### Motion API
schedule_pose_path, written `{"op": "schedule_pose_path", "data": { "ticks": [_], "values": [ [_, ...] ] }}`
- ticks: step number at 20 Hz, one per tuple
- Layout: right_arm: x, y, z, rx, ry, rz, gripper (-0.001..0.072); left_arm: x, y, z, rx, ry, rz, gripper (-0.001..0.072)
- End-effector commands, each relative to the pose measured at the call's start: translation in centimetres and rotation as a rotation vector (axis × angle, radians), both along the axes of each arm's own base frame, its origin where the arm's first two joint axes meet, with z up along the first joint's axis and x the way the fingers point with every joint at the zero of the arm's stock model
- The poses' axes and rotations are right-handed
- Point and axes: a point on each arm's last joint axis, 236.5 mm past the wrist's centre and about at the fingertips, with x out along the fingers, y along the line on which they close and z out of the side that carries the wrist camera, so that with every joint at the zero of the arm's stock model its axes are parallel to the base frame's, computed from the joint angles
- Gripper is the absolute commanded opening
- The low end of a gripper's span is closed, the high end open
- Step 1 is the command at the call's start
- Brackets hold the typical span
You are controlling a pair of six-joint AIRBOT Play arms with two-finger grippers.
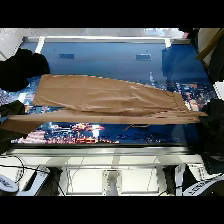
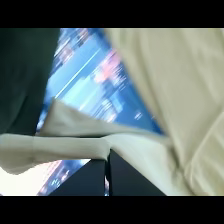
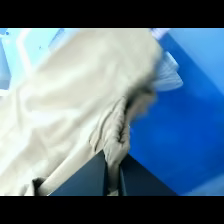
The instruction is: Fold the clothes and pants, and hang the long-sleeved shirts on hangers.
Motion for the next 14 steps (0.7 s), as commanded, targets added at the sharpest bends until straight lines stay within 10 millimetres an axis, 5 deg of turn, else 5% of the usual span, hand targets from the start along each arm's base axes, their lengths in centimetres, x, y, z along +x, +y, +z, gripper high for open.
{"op": "schedule_pose_path", "data": {
  "ticks": [1, 6, 9, 14],
  "values": [
    [1.1, 1.7, 3.5, -0.05, -0.037, 0.058, 0.0024, 4.0, -1.4, 3.9, 0.157, -0.08, -0.093, 0.0008],
    [5.8, 0.6, 0.8, -0.003, 0.007, -0.023, 0.0024, 13.7, -3.3, 4.6, 0.367, -0.127, -0.16, 0.0007],
    [8.9, 0.1, -1.7, 0.025, 0.046, -0.023, 0.0024, 20.3, -6.0, 2.9, 0.394, -0.09, -0.295, 0.0007],
    [12.8, -1.3, -6.1, 0.092, 0.126, -0.052, 0.0024, 28.0, -5.9, -1.9, 0.463, 0.033, -0.329, 0.0007]
  ]
}}
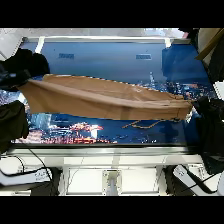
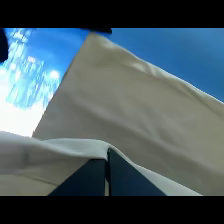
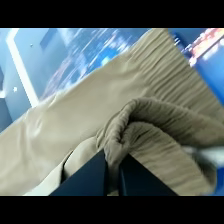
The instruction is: Fold the clothes and pants, and hang the long-sleeved shirts on hangers.
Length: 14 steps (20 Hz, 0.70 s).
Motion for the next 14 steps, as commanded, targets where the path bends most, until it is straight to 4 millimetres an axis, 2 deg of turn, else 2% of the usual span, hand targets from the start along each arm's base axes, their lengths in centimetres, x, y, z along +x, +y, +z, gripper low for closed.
{"op": "schedule_pose_path", "data": {
  "ticks": [1, 3, 5, 8, 11, 12, 13, 14],
  "values": [
    [2.8, -1.0, -3.1, 0.038, 0.052, -0.038, 0.0025, 5.4, -0.1, -2.7, 0.091, 0.043, 0.002, 0.0007],
    [3.8, -3.0, -3.9, 0.044, 0.051, -0.121, 0.0024, 7.6, 0.5, -2.8, 0.1, 0.026, 0.023, 0.0007],
    [4.6, -3.9, -4.1, 0.032, 0.043, -0.148, 0.0024, 9.0, 0.2, -3.2, 0.101, 0.017, 0.014, 0.0007],
    [6.3, -3.8, -3.9, -0.016, 0.018, -0.146, 0.0025, 10.6, -1.3, -4.1, 0.116, -0.001, -0.017, 0.0008],
    [8.0, -2.9, -3.2, -0.075, -0.02, -0.142, 0.003, 10.8, -2.1, -5.8, 0.113, 0.025, -0.032, 0.0024],
    [8.4, -2.7, -3.0, -0.09, -0.03, -0.143, 0.0078, 10.9, -2.0, -6.1, 0.112, 0.026, -0.031, 0.014],
    [8.7, -2.8, -2.9, -0.103, -0.039, -0.149, 0.0157, 11.0, -2.0, -6.0, 0.107, 0.017, -0.023, 0.0374],
    [8.8, -2.9, -2.8, -0.097, -0.044, -0.158, 0.0216, 11.2, -1.9, -5.8, 0.087, 0.004, 0.001, 0.0431]
  ]
}}
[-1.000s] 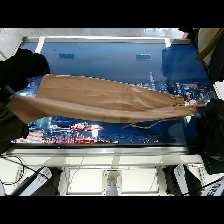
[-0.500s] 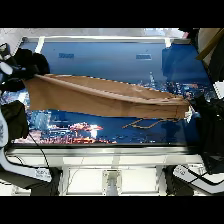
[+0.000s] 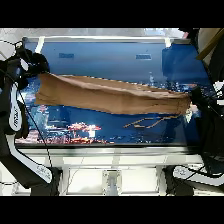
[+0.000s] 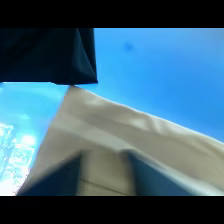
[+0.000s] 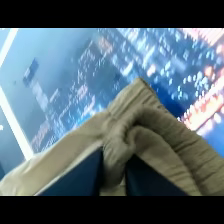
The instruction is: Fold the clothes and pants, and hang the long-sleeved shirts on hangers.
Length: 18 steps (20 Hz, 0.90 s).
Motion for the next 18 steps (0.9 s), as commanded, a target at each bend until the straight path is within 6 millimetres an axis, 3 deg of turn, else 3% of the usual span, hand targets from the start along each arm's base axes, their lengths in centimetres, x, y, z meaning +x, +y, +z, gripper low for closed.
{"op": "schedule_pose_path", "data": {
  "ticks": [1, 5, 8, 10, 12, 15, 18],
  "values": [
    [1.0, -0.2, 0.5, -0.019, -0.031, -0.032, 0.0214, 0.6, -0.1, -0.1, -0.039, -0.02, 0.038, 0.0445],
    [0.6, -1.5, 2.3, -0.015, -0.061, -0.063, 0.0214, 0.8, -0.1, 3.0, -0.034, -0.059, 0.038, 0.0448],
    [-0.5, -2.7, 4.6, -0.032, -0.05, -0.008, 0.0214, 0.3, -0.2, 8.0, -0.019, -0.137, 0.035, 0.0446],
    [-2.2, -2.9, 4.8, -0.007, 0.009, 0.055, 0.022, -0.4, -0.6, 12.2, 0.0, -0.202, 0.024, 0.0445],
    [-4.6, -3.3, 3.7, 0.04, 0.089, 0.085, 0.0484, -1.3, -1.3, 15.9, 0.009, -0.262, 0.015, 0.0445],
    [-7.4, -3.6, 0.8, 0.111, 0.18, 0.148, 0.0527, -2.5, -3.2, 20.3, 0.017, -0.333, -0.014, 0.0444],
    [-7.7, -2.8, -3.0, 0.202, 0.219, 0.23, 0.057, -3.3, -6.1, 23.1, 0.032, -0.379, -0.074, 0.0444]
  ]
}}
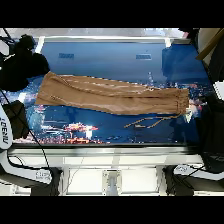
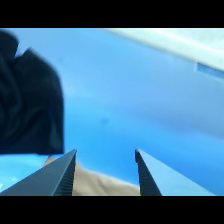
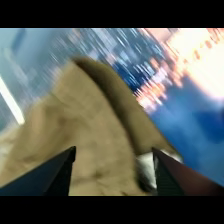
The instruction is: Fold the clothes and pants, and hang the long-sleeved shirts on hangers.
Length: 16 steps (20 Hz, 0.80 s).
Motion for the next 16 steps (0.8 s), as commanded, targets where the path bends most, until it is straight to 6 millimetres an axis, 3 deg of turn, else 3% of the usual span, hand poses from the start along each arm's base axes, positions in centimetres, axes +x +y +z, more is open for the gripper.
{"op": "schedule_pose_path", "data": {
  "ticks": [1, 3, 5, 8, 11, 16],
  "values": [
    [-1.1, 1.6, -4.0, 0.142, 0.072, 0.132, 0.0591, -1.0, -3.3, 3.5, 0.063, -0.054, -0.08, 0.0444],
    [-0.3, 2.4, -5.2, 0.245, 0.082, 0.214, 0.0627, -1.1, -5.9, 4.0, 0.123, -0.06, -0.151, 0.0444],
    [1.0, 2.5, -5.1, 0.318, 0.068, 0.29, 0.0668, -1.2, -8.1, 4.2, 0.135, -0.066, -0.195, 0.0443],
    [2.8, 0.7, -4.5, 0.3, 0.047, 0.321, 0.0685, -1.2, -10.0, 4.2, 0.13, -0.068, -0.226, 0.0442],
    [3.8, -0.2, -4.7, 0.24, 0.057, 0.339, 0.0684, -1.3, -10.7, 4.2, 0.128, -0.066, -0.238, 0.0441],
    [4.0, 1.2, -6.9, 0.25, 0.112, 0.388, 0.0684, -1.9, -10.6, 2.7, 0.126, 0.003, -0.242, 0.0441]
  ]
}}
